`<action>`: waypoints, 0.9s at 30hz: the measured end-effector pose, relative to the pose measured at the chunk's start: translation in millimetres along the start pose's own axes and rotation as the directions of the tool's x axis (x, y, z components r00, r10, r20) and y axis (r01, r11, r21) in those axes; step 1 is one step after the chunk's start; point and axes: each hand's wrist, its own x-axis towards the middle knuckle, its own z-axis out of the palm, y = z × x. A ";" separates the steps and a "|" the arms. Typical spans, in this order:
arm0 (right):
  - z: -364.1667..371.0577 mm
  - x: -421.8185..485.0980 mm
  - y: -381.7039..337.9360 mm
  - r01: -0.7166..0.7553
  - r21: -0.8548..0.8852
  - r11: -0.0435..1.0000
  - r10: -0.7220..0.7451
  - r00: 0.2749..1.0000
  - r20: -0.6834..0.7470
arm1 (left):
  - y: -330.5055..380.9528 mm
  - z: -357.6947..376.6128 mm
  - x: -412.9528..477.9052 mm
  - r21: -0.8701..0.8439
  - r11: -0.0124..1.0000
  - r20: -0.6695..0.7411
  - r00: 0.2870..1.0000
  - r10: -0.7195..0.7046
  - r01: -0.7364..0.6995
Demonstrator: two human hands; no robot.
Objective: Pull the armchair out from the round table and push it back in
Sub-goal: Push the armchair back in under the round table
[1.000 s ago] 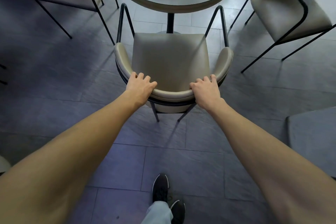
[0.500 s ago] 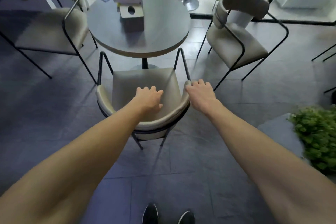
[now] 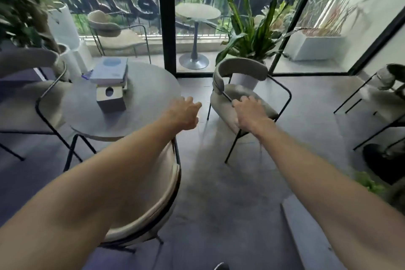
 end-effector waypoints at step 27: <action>-36.6 478.9 169.5 -0.107 0.134 0.985 0.107 0.994 0.001 | -91.3 -114.9 529.7 0.098 0.989 -0.118 0.986 0.119 -0.107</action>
